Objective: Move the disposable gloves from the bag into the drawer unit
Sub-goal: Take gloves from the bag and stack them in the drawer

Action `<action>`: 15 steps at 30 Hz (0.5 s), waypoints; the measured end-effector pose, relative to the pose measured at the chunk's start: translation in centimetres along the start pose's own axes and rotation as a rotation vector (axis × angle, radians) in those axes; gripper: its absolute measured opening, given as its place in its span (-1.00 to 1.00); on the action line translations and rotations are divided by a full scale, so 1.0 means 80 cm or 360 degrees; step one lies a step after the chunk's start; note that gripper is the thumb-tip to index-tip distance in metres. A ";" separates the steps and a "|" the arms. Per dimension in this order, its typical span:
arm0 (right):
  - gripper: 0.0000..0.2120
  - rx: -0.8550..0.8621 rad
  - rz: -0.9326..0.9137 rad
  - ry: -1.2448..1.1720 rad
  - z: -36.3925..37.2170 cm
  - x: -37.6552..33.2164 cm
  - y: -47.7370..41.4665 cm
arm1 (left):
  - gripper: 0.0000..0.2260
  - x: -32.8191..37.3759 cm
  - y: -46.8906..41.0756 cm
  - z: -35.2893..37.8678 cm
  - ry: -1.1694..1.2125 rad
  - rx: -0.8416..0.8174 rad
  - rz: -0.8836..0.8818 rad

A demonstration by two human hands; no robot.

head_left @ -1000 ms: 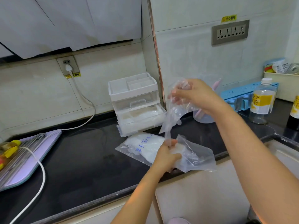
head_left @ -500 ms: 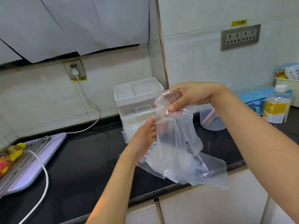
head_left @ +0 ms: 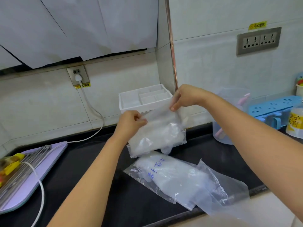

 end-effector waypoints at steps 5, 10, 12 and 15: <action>-0.94 0.0280 -0.0340 -0.0742 -0.015 -0.011 -0.001 | -0.94 0.022 -0.024 -0.049 -0.0132 0.0506 0.0270; -0.83 0.0383 -0.0483 -0.0601 -0.006 0.027 0.007 | -0.91 0.041 0.011 -0.046 -0.0598 0.0440 0.0926; -0.77 0.0423 -0.0465 -0.0407 0.010 0.043 0.000 | -0.91 0.025 0.013 -0.022 -0.0768 0.0159 0.1014; -0.67 0.0398 -0.0390 -0.0036 0.037 0.056 -0.011 | -0.92 -0.003 0.010 0.010 -0.0761 -0.0255 0.0771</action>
Point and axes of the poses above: each hand's wrist, its own y-axis away from the middle knuckle, its own z-axis out of the palm, x = y × z, the point moved 4 cm from there along -y, towards the middle knuckle, and after that the axes turned 12 degrees about z, right-handed, at the moved point
